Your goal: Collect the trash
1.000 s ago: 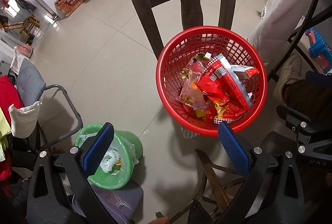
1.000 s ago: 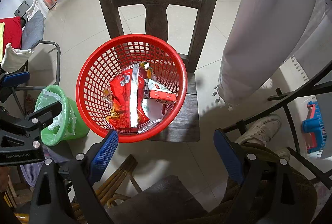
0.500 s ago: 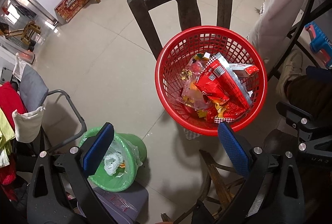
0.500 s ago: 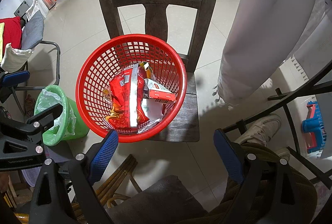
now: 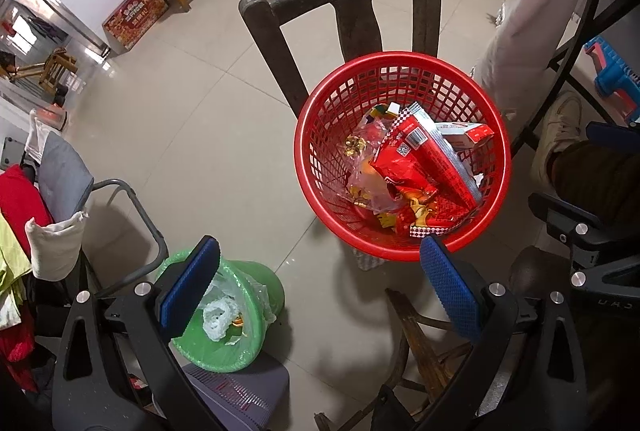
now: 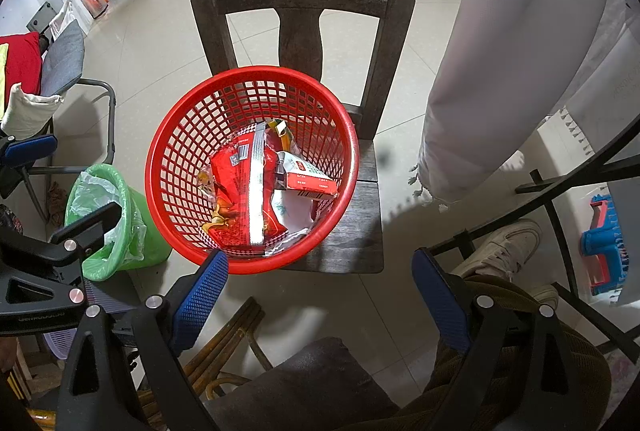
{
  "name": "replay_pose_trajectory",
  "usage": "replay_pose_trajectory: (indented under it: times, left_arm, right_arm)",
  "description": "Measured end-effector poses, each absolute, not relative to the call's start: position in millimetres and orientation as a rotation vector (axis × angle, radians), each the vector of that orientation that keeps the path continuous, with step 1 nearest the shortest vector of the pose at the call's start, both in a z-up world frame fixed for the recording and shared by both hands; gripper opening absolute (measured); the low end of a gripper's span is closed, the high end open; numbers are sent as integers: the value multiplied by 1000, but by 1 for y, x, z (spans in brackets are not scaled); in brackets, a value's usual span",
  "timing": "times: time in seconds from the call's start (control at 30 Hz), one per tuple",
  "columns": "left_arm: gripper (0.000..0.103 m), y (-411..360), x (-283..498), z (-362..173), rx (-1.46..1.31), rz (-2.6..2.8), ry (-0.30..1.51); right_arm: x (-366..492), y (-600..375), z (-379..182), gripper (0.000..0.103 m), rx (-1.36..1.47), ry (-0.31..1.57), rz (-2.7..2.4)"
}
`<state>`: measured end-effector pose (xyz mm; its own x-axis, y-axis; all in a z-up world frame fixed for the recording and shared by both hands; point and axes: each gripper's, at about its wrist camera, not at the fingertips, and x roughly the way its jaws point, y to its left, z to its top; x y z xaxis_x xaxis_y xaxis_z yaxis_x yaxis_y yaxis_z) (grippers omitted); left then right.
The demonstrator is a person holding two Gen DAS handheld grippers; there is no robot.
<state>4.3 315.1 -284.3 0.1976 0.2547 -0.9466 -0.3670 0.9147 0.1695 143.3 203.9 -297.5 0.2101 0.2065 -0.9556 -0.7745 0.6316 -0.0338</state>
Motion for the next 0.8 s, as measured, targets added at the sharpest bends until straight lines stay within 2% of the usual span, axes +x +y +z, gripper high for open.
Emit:
replay_pose_trajectory:
  times: [0.8]
  left_arm:
    - [96,311,6,-286,-88,423,1309]
  right_arm:
    - [143,204,-298,91,-590,1169,738]
